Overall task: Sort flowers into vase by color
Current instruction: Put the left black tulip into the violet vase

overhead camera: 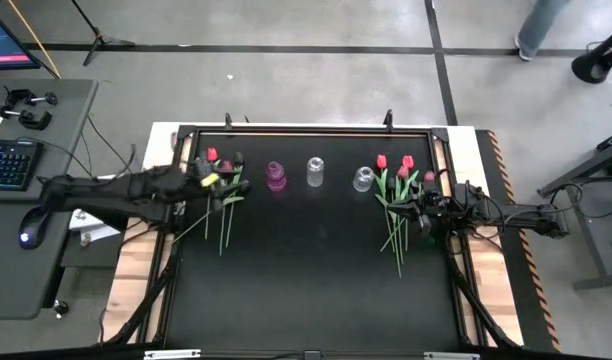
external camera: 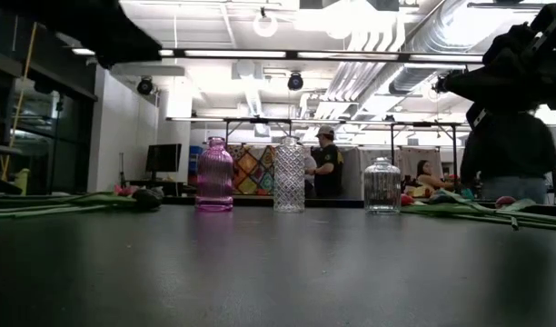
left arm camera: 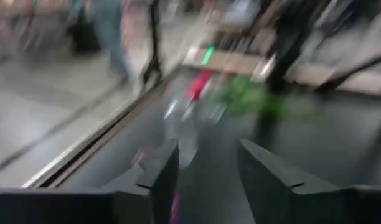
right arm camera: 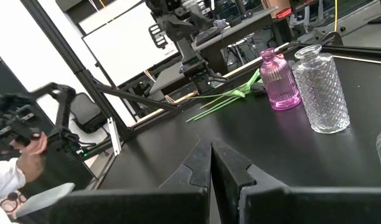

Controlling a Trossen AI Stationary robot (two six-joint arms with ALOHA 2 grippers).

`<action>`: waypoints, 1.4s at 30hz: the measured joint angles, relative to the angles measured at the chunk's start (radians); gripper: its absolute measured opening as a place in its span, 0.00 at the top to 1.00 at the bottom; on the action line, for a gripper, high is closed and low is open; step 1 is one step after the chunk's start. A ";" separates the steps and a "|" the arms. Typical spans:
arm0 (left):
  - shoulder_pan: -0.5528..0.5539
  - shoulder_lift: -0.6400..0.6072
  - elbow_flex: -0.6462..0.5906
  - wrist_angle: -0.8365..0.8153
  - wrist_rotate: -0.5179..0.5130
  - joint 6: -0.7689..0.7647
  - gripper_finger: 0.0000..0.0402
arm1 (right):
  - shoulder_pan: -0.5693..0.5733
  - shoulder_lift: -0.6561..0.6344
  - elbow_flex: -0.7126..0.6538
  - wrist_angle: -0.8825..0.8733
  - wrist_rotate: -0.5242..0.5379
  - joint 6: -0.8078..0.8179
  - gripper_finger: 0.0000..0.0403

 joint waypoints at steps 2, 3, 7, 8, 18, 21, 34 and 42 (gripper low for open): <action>0.000 0.110 0.093 -0.206 -0.035 -0.079 0.55 | 0.000 0.000 0.000 0.000 0.000 0.000 1.00; 0.000 0.164 0.127 -0.297 -0.041 -0.126 0.54 | 0.000 0.000 0.000 0.000 0.000 0.000 1.00; 0.000 0.365 0.193 -0.553 -0.031 -0.286 0.51 | 0.000 0.000 0.000 0.000 0.000 0.000 1.00; 0.003 0.412 0.193 -0.588 -0.017 -0.300 0.51 | 0.000 0.000 0.000 0.000 0.000 0.000 1.00; 0.100 0.771 0.188 -0.779 0.005 -0.341 0.51 | 0.000 0.000 0.000 0.000 0.000 0.000 1.00; 0.139 0.810 0.188 -0.763 0.005 -0.324 0.51 | 0.000 0.000 0.000 0.000 0.000 0.000 1.00; 0.298 0.823 0.150 -0.643 0.223 -0.199 0.51 | 0.000 0.000 0.000 0.000 0.000 0.000 1.00; 0.316 0.825 0.147 -0.644 0.222 -0.202 0.51 | 0.000 0.000 0.000 0.000 0.000 0.000 1.00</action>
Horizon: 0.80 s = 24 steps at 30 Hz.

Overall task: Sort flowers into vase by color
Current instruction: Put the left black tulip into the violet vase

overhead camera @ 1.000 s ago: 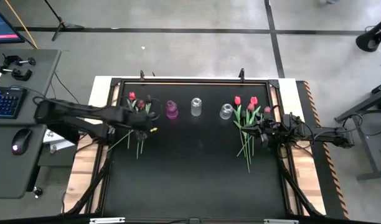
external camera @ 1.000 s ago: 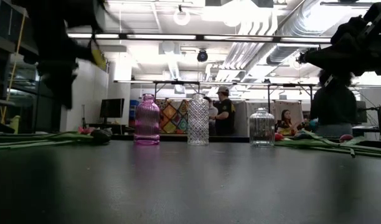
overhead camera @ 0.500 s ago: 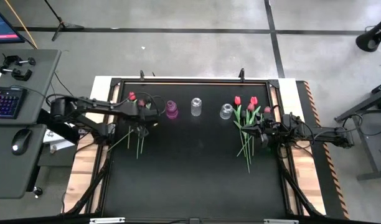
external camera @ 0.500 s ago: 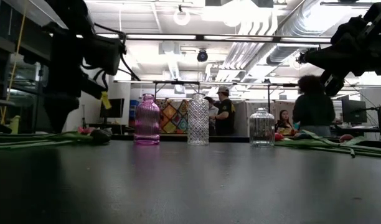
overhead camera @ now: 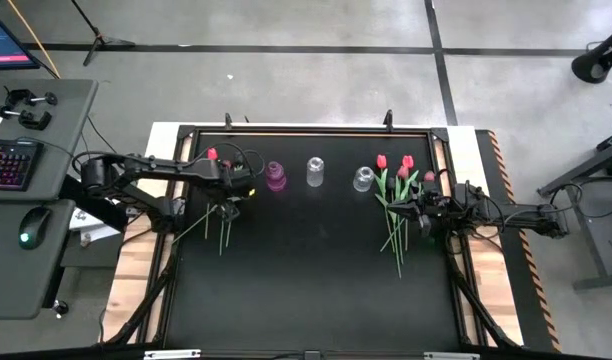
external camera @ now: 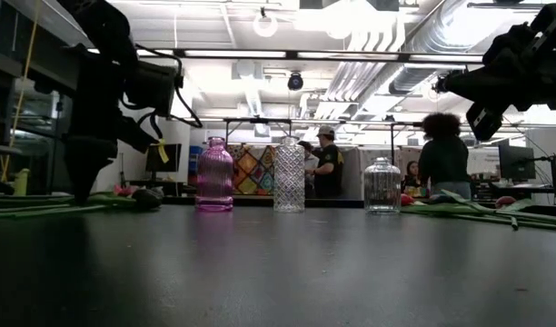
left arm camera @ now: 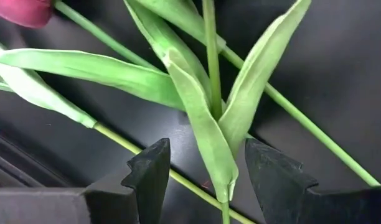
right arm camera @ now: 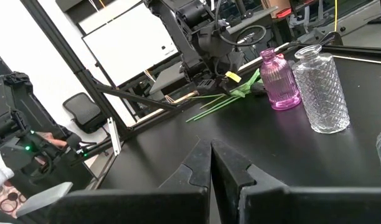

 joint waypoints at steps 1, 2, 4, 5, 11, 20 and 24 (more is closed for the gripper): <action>0.000 0.000 -0.003 0.000 0.000 -0.001 0.51 | 0.000 0.000 0.000 0.000 0.000 0.000 1.00; 0.000 0.000 -0.007 0.001 0.002 -0.001 0.51 | 0.000 0.000 0.000 0.000 0.000 0.000 1.00; 0.000 0.000 -0.018 0.003 0.014 -0.009 0.51 | 0.000 0.000 0.000 0.000 0.000 0.000 1.00; 0.000 0.000 -0.026 0.012 0.025 -0.009 0.51 | 0.000 0.000 0.000 0.000 0.000 0.000 1.00; 0.000 0.000 -0.051 0.040 0.048 -0.015 0.53 | 0.000 0.000 0.000 0.000 0.000 0.000 1.00; 0.000 0.000 -0.051 0.027 0.024 -0.028 0.77 | 0.000 0.000 0.000 0.000 0.000 0.000 1.00; 0.000 0.000 -0.044 0.009 0.018 -0.029 0.96 | 0.000 0.000 0.000 0.000 0.000 0.000 1.00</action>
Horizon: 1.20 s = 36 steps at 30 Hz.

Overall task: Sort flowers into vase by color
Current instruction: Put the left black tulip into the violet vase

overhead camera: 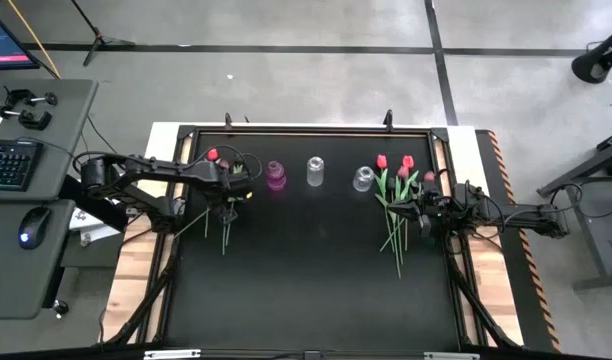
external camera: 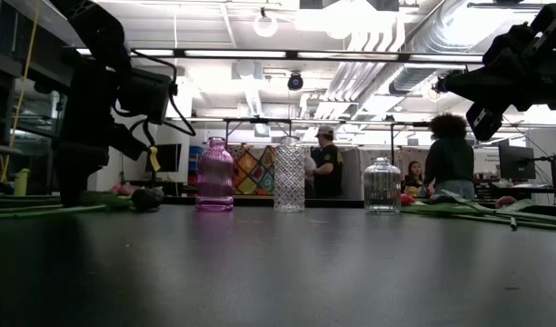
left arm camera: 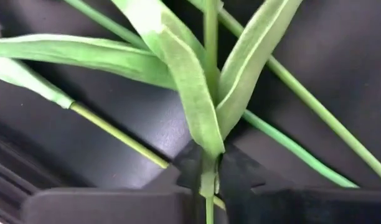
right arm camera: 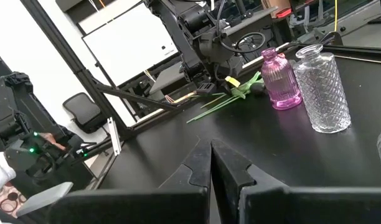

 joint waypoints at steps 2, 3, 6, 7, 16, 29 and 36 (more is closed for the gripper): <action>-0.002 -0.004 0.018 -0.026 -0.003 0.001 0.97 | 0.000 0.000 0.000 0.000 0.000 0.000 1.00; -0.008 -0.008 0.032 -0.046 -0.009 0.003 0.97 | 0.000 0.000 0.000 0.000 0.000 0.000 1.00; -0.027 -0.027 0.089 -0.134 -0.040 0.008 0.97 | 0.000 0.000 0.000 0.000 0.000 0.000 1.00; -0.034 -0.037 0.111 -0.164 -0.050 0.003 0.98 | 0.000 0.000 0.000 0.000 0.000 0.000 1.00; -0.099 -0.186 0.384 -0.230 -0.168 0.051 0.99 | 0.000 0.000 0.000 0.000 0.000 0.000 1.00; -0.222 -0.516 0.193 0.898 -0.221 0.471 0.99 | 0.000 0.000 0.000 0.000 0.000 0.000 1.00; -0.211 -0.606 -0.112 1.417 -0.220 0.587 0.99 | 0.000 0.000 0.000 0.000 0.000 0.000 1.00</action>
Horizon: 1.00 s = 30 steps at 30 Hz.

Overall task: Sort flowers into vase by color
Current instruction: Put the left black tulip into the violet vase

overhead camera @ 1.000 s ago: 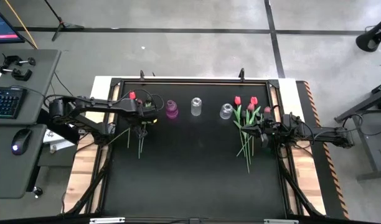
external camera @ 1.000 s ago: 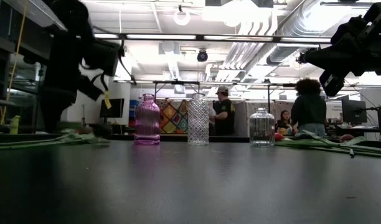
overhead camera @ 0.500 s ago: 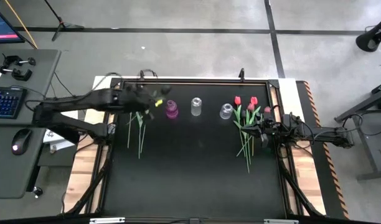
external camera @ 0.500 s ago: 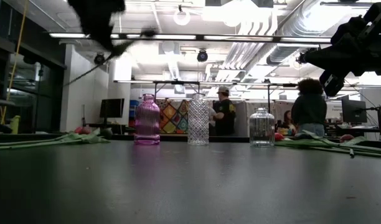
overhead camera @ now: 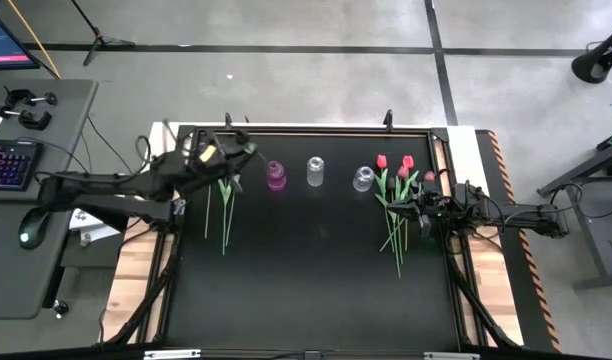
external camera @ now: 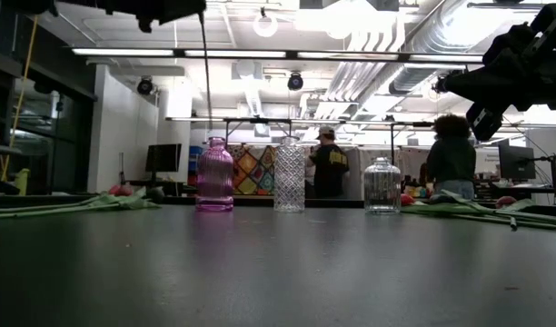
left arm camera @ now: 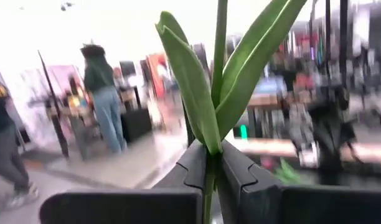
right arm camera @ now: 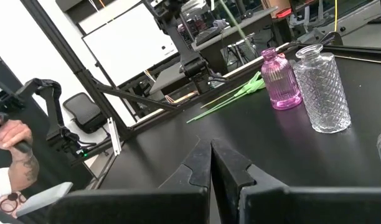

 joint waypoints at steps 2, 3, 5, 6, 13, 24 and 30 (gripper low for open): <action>0.000 -0.016 -0.041 0.117 0.000 0.022 0.99 | 0.000 0.000 0.000 0.000 0.000 0.000 1.00; 0.000 -0.023 -0.054 0.153 0.000 0.034 0.99 | 0.000 0.000 0.000 0.000 0.000 0.000 1.00; 0.001 -0.031 -0.064 0.189 0.000 0.050 0.99 | 0.000 0.000 0.000 0.000 0.000 0.000 1.00; 0.005 -0.033 -0.064 0.189 0.000 0.052 0.99 | 0.000 0.000 0.000 0.000 0.000 0.000 1.00; 0.055 -0.012 -0.065 0.133 0.001 -0.020 0.99 | 0.000 0.000 0.000 0.000 0.000 0.000 1.00; 0.141 0.067 -0.065 0.134 0.032 -0.088 1.00 | 0.000 0.000 0.000 0.000 0.000 0.000 1.00; 0.175 0.106 -0.065 0.132 0.073 -0.160 0.99 | 0.000 0.000 0.000 0.000 0.000 0.000 1.00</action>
